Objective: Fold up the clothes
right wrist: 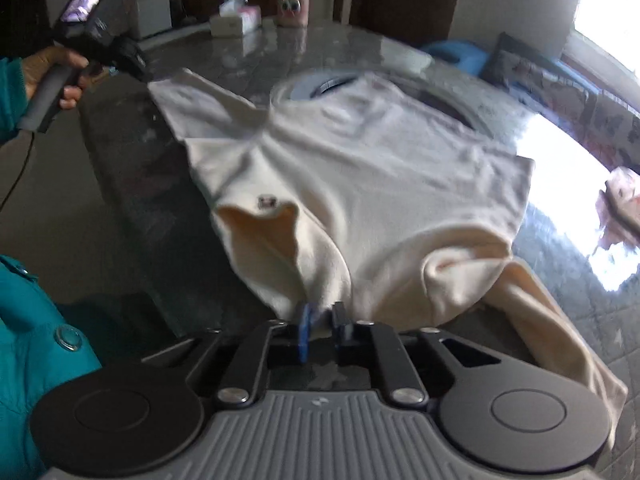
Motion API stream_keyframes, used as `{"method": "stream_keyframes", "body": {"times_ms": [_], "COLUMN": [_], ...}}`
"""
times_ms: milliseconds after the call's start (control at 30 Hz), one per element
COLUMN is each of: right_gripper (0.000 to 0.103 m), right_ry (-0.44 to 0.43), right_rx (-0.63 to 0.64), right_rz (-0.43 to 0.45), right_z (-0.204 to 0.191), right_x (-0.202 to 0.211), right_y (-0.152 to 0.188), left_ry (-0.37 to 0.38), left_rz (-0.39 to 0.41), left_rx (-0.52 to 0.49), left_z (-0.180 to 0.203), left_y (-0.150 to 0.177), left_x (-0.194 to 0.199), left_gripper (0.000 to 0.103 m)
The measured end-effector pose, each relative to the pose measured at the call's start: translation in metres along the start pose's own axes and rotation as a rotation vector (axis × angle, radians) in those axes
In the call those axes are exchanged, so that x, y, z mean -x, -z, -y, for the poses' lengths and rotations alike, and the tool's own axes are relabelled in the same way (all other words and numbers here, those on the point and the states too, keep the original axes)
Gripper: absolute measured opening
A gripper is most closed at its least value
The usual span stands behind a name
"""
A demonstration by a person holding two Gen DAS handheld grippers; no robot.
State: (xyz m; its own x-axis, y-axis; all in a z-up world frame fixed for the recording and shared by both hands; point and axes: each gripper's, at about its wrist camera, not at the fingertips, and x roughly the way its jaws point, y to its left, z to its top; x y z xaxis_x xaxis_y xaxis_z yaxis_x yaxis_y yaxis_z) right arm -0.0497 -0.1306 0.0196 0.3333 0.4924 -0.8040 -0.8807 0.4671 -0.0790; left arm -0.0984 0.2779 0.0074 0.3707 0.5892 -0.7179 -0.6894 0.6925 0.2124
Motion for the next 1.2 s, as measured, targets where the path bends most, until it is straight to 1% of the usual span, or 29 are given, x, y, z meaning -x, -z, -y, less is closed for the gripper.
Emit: {"method": "stream_keyframes", "body": {"times_ms": [100,167,200,333,367,400,433,533,633,700,767,800,867,933,1000,1100,1200], "right_gripper": [0.019,0.025,0.027,0.027,0.026,0.017,0.002,0.002,0.002,0.002,0.007,0.011,0.012,0.012,0.012,0.013,0.013], "right_ry": [-0.010,-0.014,-0.010,0.023,0.033,0.036,0.034,0.017,-0.003,-0.013,-0.025,-0.038,-0.072,-0.070,-0.043,0.041,0.128], "right_rx": [0.039,0.080,0.100,0.198,0.217,0.232,0.244,0.247,0.245,0.231,0.216,0.204,0.171,0.136,0.058,-0.083,-0.208], "right_rz": [0.052,0.077,0.084,0.099,0.103,0.104,0.104,0.101,0.088,0.086,0.090,0.092,0.101,0.114,0.136,0.177,0.196], "right_z": [-0.005,-0.011,-0.014,-0.028,-0.031,-0.033,-0.034,-0.036,-0.037,-0.037,-0.037,-0.036,-0.033,-0.026,-0.011,0.017,0.044], "right_x": [0.004,-0.002,-0.007,-0.030,-0.034,-0.037,-0.039,-0.037,-0.035,-0.035,-0.034,-0.031,-0.023,-0.015,-0.005,0.005,0.010], "right_y": [-0.008,-0.015,-0.018,-0.025,-0.026,-0.027,-0.028,-0.026,-0.020,-0.018,-0.016,-0.016,-0.014,-0.013,-0.010,-0.005,0.004], "left_ry": [-0.021,-0.016,-0.001,0.078,0.102,0.131,0.160,0.262,0.390,0.480,0.576,0.622,0.688,0.725,0.749,0.738,0.737], "left_rz": [0.007,0.022,0.032,0.063,0.070,0.076,0.081,0.092,0.083,0.068,0.065,0.068,0.079,0.079,0.040,0.007,0.021], "left_rx": [0.017,0.014,0.005,-0.044,-0.058,-0.074,-0.089,-0.139,-0.176,-0.190,-0.210,-0.223,-0.249,-0.257,-0.248,-0.244,-0.249], "left_z": [-0.008,-0.008,-0.006,0.011,0.017,0.024,0.031,0.056,0.087,0.111,0.135,0.147,0.167,0.183,0.191,0.197,0.192], "left_y": [-0.002,-0.003,-0.004,-0.004,-0.004,-0.003,-0.003,-0.002,-0.001,-0.001,-0.001,0.000,0.001,0.003,0.004,0.009,0.012], "left_x": [0.001,0.005,0.009,0.026,0.030,0.034,0.039,0.051,0.060,0.065,0.073,0.076,0.079,0.077,0.067,0.056,0.055], "left_gripper": [0.007,0.007,0.007,0.008,0.010,0.013,0.015,0.017,0.017,0.017,0.017,0.017,0.017,0.017,0.017,0.017,0.017]}}
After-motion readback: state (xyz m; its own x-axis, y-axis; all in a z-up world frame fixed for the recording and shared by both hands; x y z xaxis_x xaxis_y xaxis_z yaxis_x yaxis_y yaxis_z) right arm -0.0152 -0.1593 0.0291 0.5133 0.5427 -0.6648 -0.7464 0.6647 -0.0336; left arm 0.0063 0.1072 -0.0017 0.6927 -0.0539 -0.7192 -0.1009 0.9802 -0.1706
